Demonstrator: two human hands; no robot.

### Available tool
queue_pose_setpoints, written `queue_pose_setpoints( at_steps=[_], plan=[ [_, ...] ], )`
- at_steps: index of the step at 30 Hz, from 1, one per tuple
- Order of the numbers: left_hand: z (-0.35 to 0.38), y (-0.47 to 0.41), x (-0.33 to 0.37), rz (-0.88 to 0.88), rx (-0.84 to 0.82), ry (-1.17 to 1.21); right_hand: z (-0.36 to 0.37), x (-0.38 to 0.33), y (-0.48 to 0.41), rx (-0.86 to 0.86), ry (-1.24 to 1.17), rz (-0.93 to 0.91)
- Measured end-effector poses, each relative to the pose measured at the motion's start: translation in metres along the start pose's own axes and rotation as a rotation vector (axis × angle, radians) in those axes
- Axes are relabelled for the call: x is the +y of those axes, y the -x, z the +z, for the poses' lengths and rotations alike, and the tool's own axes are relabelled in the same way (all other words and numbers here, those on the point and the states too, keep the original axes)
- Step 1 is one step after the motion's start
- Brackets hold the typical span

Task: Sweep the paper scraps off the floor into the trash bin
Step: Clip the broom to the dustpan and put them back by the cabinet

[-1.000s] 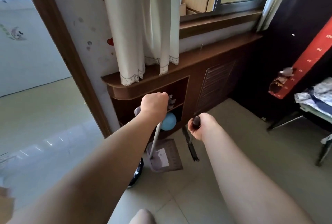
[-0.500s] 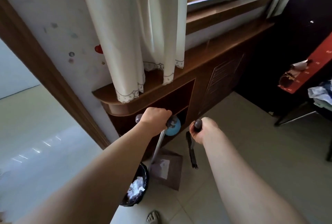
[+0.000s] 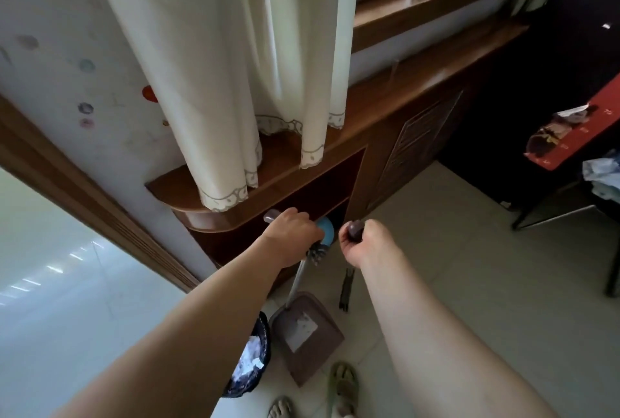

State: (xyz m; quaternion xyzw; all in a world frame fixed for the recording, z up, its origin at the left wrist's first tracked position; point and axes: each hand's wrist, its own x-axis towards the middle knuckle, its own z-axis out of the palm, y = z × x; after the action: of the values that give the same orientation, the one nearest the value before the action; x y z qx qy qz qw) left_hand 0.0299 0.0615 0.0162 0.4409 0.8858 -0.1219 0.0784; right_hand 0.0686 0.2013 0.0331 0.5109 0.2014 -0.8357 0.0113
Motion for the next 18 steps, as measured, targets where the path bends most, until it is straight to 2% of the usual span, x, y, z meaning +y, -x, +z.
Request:
queue_pose_setpoints(
  at_steps=[13, 18],
  plan=[
    [0.011, -0.054, -0.024, -0.087, -0.151, 0.063, 0.045, -0.021, -0.063, 0.037, 0.045, 0.120],
    [0.020, -0.065, -0.036, -0.084, -0.172, 0.073, 0.050, -0.021, -0.103, 0.024, 0.214, 0.187]
  ],
)
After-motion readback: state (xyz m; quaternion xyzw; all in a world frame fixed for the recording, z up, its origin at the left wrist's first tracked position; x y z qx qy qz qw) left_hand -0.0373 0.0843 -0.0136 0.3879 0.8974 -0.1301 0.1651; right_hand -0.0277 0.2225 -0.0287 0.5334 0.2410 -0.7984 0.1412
